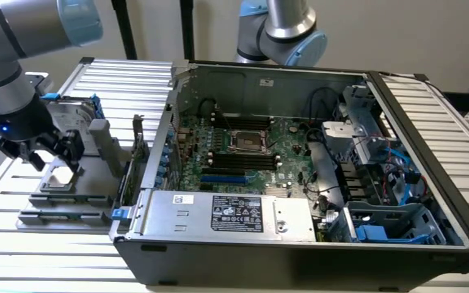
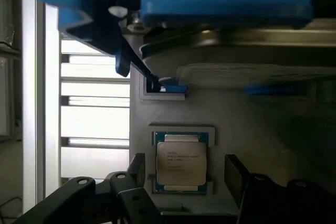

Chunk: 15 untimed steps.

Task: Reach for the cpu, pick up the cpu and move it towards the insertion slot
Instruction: 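Pick up the cpu and move it towards the insertion slot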

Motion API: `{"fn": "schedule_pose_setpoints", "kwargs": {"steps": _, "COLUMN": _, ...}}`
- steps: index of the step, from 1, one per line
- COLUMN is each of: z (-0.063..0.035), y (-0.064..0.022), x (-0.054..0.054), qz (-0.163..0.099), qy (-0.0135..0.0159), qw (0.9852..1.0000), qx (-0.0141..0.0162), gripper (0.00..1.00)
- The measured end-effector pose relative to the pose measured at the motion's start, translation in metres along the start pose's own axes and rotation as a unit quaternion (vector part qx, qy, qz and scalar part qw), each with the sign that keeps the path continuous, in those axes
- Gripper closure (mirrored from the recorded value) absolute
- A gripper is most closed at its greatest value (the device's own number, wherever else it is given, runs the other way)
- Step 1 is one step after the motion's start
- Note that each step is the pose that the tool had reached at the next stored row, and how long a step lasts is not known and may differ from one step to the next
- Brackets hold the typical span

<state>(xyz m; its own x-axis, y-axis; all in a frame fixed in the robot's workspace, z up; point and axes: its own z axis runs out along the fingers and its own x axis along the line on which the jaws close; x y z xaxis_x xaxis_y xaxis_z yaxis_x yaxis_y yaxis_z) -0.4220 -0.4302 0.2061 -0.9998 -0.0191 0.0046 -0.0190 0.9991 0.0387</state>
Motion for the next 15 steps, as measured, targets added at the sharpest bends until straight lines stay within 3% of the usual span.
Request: {"fn": "schedule_pose_setpoints", "kwargs": {"steps": 15, "z": 0.0137, "y": -0.0037, "x": 0.002, "qz": 0.003, "qy": -0.0032, "qw": 1.0000, "qx": 0.0025, "gripper": 0.29}}
